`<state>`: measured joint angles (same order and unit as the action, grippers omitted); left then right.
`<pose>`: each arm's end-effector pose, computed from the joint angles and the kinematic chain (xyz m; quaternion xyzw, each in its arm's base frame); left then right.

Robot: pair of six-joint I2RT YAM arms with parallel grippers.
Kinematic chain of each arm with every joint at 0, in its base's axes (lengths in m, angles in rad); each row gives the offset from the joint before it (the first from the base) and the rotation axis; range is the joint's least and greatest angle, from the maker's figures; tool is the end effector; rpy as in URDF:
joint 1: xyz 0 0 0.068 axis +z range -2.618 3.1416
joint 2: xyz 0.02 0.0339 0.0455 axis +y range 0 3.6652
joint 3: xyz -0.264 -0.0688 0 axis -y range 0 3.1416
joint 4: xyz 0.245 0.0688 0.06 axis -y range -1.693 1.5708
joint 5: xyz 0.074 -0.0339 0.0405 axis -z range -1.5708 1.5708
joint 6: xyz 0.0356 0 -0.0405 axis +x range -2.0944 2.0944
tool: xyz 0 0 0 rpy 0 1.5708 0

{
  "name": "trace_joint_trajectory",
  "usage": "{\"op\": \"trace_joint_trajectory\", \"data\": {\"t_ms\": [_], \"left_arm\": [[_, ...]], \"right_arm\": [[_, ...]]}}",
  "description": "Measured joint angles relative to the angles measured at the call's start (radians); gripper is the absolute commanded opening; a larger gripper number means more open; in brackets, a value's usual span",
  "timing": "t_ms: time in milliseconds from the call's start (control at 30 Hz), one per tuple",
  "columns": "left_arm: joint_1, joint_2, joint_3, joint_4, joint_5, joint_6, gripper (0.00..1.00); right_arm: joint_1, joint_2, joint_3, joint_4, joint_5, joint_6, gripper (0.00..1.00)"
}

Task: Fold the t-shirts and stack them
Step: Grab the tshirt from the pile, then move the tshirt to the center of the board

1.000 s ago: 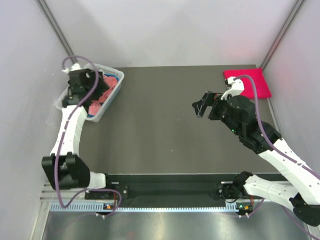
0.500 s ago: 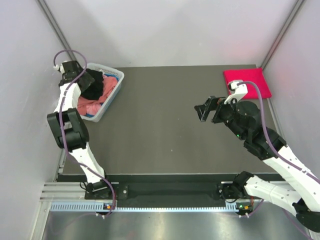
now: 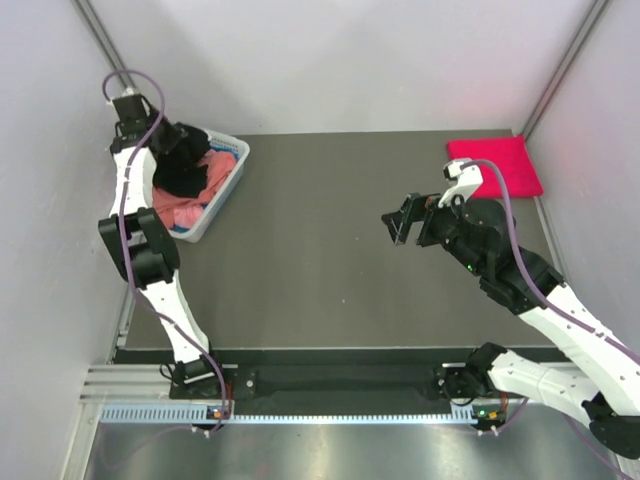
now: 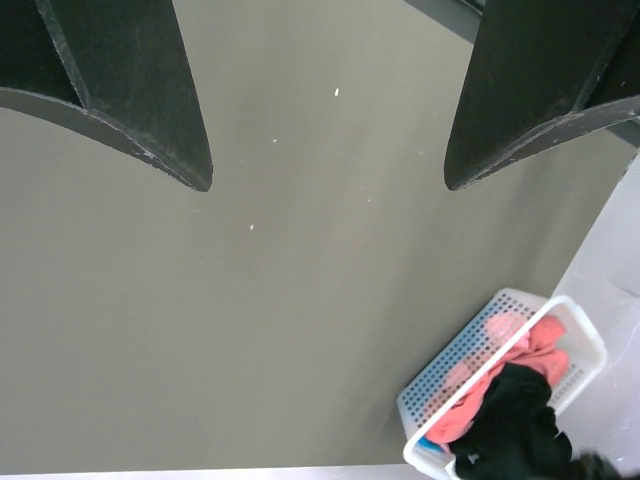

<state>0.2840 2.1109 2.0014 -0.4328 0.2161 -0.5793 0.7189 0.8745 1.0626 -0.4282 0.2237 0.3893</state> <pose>0.4812 0.1325 0.3166 -0.3140 0.8084 -0.1648 0.4699 0.1450 0.1164 0.3949 -0.0603 0.7825 0.2481 0.5679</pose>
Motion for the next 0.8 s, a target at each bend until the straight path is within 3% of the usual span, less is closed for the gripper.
{"op": "trace_joint_trajectory", "data": {"t_ms": [333, 500, 600, 767, 800], "left_arm": [[-0.100, -0.282, 0.053, 0.217, 0.257, -0.205, 0.00], [-0.251, -0.455, 0.035, 0.377, 0.356, -0.296, 0.00], [-0.408, -0.581, -0.114, 0.452, 0.409, -0.312, 0.00], [-0.582, -0.774, -0.587, 0.502, 0.444, -0.306, 0.02], [-0.610, -0.792, -0.714, 0.532, 0.444, -0.300, 0.15]], "right_arm": [[0.000, 0.003, 0.005, 0.004, -0.037, 0.012, 1.00], [0.000, 0.001, 0.021, -0.027, 0.012, 0.023, 1.00], [0.000, -0.005, 0.022, -0.059, 0.048, 0.035, 1.00], [-0.001, -0.011, 0.026, -0.100, 0.098, 0.054, 1.00], [-0.001, -0.012, 0.025, -0.102, 0.109, 0.058, 1.00]]}}
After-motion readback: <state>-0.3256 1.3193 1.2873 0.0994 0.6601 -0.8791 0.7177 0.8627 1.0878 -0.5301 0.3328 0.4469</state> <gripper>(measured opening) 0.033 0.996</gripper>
